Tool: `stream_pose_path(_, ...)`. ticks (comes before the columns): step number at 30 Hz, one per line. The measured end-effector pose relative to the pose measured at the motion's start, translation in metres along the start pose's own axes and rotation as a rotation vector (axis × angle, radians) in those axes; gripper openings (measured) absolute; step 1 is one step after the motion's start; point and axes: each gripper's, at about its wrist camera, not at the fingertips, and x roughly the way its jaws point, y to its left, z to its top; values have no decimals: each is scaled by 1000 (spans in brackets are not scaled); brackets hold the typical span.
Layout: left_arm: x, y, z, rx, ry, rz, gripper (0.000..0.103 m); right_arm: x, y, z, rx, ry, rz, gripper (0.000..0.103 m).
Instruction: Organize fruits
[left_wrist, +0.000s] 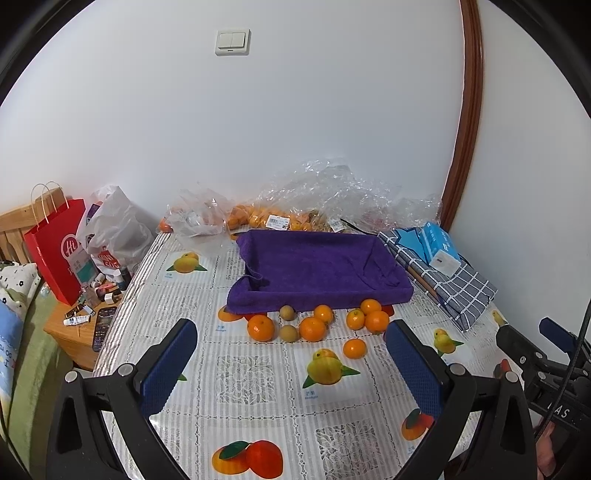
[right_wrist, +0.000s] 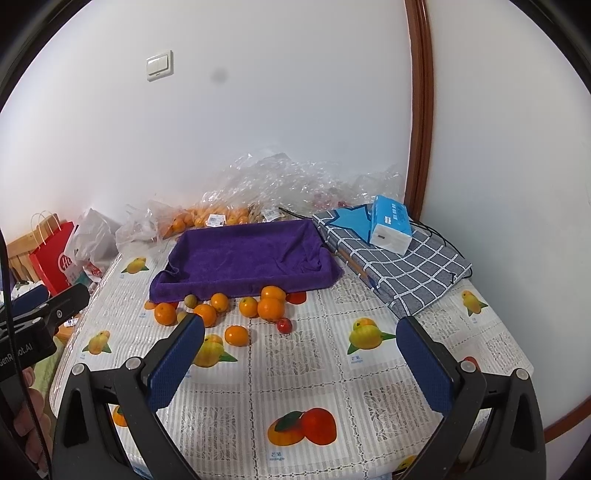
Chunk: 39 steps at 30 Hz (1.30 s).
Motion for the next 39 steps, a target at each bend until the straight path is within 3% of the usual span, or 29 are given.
stream_pose_path(25,19,14,7,1,-13,17,103,26,7,3,-33,-3,-2,102)
stream_pose_path(34,66,29,-3,9,-3,55,102,77,-3,-1,-26,58,8,100)
stream_pose_path(36,83,36,-11,3,26,58,96,94,-5,-9,-22,92,22,98)
stream_pose_path(39,106,47,-22,-23,80,43,90,120,-3,-24,-35,150,43,87)
